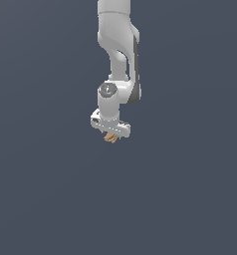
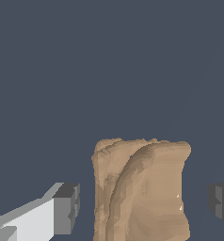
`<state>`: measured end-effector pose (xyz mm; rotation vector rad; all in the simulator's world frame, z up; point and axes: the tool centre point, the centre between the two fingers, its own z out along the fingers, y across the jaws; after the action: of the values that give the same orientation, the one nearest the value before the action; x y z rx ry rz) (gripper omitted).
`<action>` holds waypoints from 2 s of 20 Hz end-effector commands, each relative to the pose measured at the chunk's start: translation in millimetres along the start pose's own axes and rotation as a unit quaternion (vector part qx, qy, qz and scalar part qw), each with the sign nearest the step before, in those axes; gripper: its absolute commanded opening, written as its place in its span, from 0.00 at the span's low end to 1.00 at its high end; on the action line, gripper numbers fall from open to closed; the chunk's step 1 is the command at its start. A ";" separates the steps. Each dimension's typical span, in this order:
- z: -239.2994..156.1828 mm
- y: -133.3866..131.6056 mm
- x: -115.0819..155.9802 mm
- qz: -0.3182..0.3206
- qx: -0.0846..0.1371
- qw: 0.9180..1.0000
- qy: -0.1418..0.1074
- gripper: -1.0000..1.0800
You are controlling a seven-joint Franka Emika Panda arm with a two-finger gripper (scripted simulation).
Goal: Pick up the object and move it to a goal position.
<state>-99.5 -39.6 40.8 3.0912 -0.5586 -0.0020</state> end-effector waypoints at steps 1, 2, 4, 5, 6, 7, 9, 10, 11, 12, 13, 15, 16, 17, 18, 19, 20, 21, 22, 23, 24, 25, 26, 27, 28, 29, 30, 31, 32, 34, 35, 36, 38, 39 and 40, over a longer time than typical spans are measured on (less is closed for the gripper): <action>2.3 -0.2 0.4 0.000 0.000 1.000 0.001 0.96; 2.3 -0.2 0.4 0.000 0.000 1.000 0.001 0.00; 2.3 -0.2 0.4 0.000 0.000 1.000 0.001 0.00; 2.3 -0.2 0.4 0.000 0.000 1.000 0.001 0.00; 2.3 -0.2 0.4 0.000 0.000 1.000 0.001 0.00; 2.3 -0.2 0.4 0.000 0.000 1.000 0.001 0.00; 2.3 -0.2 0.4 0.000 0.000 1.000 0.001 0.00; 2.3 -0.2 0.4 0.000 0.000 1.000 0.001 0.00; 2.3 -0.2 0.4 0.000 0.000 1.000 0.001 0.00; 1.5 -0.8 0.6 0.000 0.001 1.000 0.001 0.00; 1.3 -0.9 0.6 0.000 0.001 1.000 0.001 0.00; -0.6 -1.9 0.2 0.000 0.001 1.000 0.001 0.00; -2.3 -2.8 -0.1 0.000 0.001 1.000 0.001 0.00; -4.4 -3.9 -0.5 0.000 0.001 1.000 0.001 0.00; -7.1 -5.3 -1.0 0.000 0.001 1.000 0.001 0.00; -10.2 -6.9 -1.6 0.000 0.001 1.000 0.001 0.00; -13.8 -8.8 -2.2 0.000 0.001 1.000 0.001 0.00; -18.0 -10.9 -3.0 0.000 0.001 1.000 0.001 0.00; -22.6 -13.4 -3.9 0.000 0.001 1.000 0.001 0.00; -27.8 -16.1 -4.8 0.000 0.001 1.000 0.001 0.00; -33.4 -18.8 -5.8 0.000 0.001 1.000 0.001 0.00; -39.6 -22.0 -6.9 0.000 0.001 1.000 0.001 0.00; -46.4 -25.5 -8.2 0.000 0.001 1.000 0.001 0.00; -53.5 -29.2 -9.4 0.000 0.001 1.000 0.001 0.00; -61.2 -33.1 -10.8 0.000 0.000 1.000 0.001 0.00; -69.3 -37.2 -12.2 0.000 0.000 1.000 0.001 0.00; -77.8 -41.5 -13.7 0.000 0.000 1.000 0.001 0.00; -86.7 -46.0 -15.2 0.000 0.000 1.000 0.001 0.00; -96.0 -50.8 -16.8 0.000 0.000 1.000 0.001 0.00; -116.0 -60.9 -20.2 0.000 -0.001 1.000 0.001 0.00; -126.2 -66.1 -21.9 0.000 -0.001 1.000 0.001 0.00; -136.4 -71.3 -23.6 0.000 -0.001 1.000 0.001 0.00; -156.5 -81.6 -27.0 0.000 -0.001 1.000 0.002 0.00; -166.5 -86.7 -28.6 0.000 -0.001 1.000 0.002 0.00; -176.4 -91.8 -30.2 0.000 -0.001 1.000 0.002 0.00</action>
<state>-95.2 49.0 201.8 3.0895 -0.5587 0.0031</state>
